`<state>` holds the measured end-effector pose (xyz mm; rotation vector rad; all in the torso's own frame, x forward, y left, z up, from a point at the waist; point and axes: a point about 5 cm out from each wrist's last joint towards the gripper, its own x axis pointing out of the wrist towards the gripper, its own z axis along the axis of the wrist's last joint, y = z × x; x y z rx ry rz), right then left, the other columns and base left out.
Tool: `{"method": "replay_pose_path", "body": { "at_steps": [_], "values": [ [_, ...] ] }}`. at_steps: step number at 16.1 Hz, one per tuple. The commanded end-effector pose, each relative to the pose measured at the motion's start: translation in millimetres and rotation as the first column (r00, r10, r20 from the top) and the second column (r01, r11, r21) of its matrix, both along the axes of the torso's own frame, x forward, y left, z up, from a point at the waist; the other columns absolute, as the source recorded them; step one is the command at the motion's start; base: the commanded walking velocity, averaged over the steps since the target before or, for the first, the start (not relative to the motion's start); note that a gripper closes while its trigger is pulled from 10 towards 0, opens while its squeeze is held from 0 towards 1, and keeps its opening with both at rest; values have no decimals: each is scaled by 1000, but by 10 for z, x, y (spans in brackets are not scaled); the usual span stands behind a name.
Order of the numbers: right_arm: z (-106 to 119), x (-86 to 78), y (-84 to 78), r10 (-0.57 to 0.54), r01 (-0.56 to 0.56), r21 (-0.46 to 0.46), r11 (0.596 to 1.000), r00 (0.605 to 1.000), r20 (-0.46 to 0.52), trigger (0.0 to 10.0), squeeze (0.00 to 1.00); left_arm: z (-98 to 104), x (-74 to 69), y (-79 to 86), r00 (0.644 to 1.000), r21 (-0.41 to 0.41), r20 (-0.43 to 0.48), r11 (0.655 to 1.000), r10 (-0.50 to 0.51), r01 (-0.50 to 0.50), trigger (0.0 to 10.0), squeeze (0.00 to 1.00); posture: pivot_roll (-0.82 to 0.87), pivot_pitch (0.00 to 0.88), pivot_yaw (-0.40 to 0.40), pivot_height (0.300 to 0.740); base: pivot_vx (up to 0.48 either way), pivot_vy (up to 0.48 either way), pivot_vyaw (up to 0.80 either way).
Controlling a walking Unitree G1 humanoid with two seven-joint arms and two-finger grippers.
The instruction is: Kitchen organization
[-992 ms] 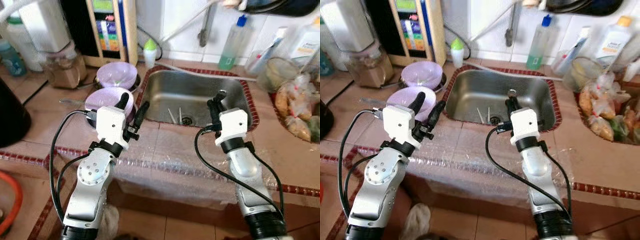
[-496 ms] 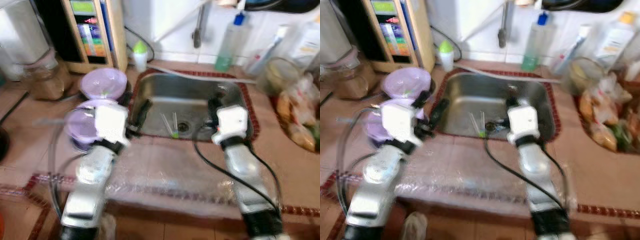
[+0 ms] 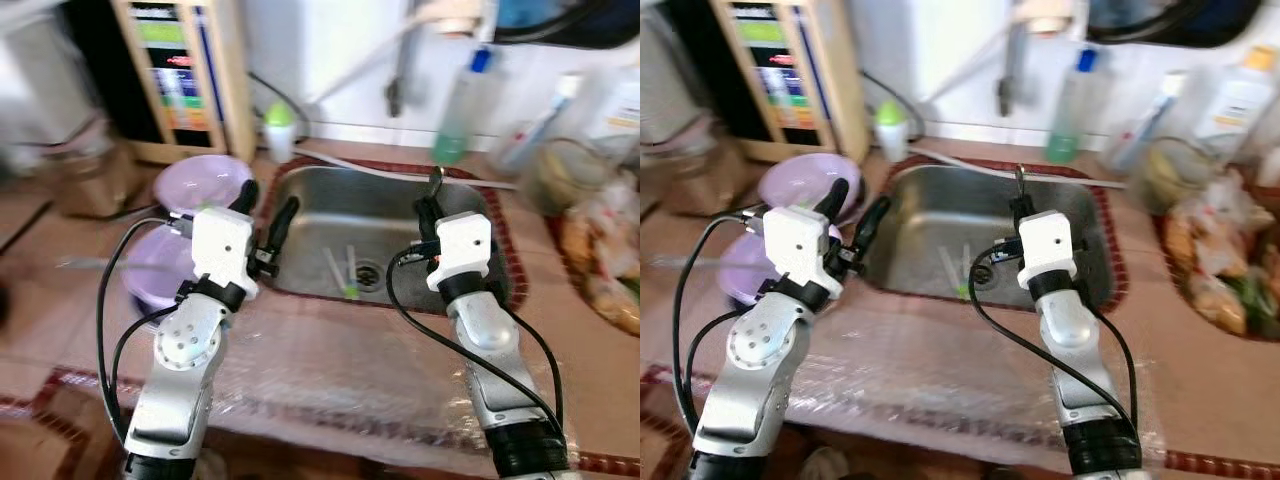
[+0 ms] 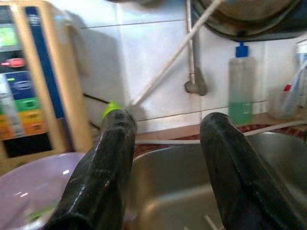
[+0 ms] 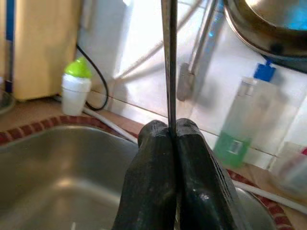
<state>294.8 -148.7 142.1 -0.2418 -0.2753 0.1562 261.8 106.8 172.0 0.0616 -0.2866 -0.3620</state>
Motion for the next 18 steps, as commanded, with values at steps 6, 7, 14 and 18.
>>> {"method": "replay_pose_path", "body": {
  "at_steps": [6, 7, 14, 18],
  "values": [
    [-108, 213, -36, 12, 1, 82, 997, 987, -158, 10000, 0, 53, -51, 148, 995, 21, 34, 995, 96, -97, 10000, 0, 5, 0, 11, 740, 0, 0, 0],
    [-160, 265, -9, 31, -19, 61, 998, 977, -211, 10000, 0, 58, -59, 165, 994, 24, 35, 994, 103, -104, 10000, 0, 5, 0, 11, 740, 0, 0, 0],
    [-465, 491, 158, 128, -109, 68, 992, 885, -447, 10000, 0, -201, -184, 25, 961, 68, -195, 975, -197, 214, 10000, 0, 50, 0, -3, 740, 0, 0, 0],
    [-499, 558, 215, 128, -115, 57, 992, 874, -469, 10000, 1000, -143, -132, 32, 934, 107, -222, 945, -281, 310, 10000, 0, 52, 0, 5, 740, 0, 0, 0]
  ]
}}
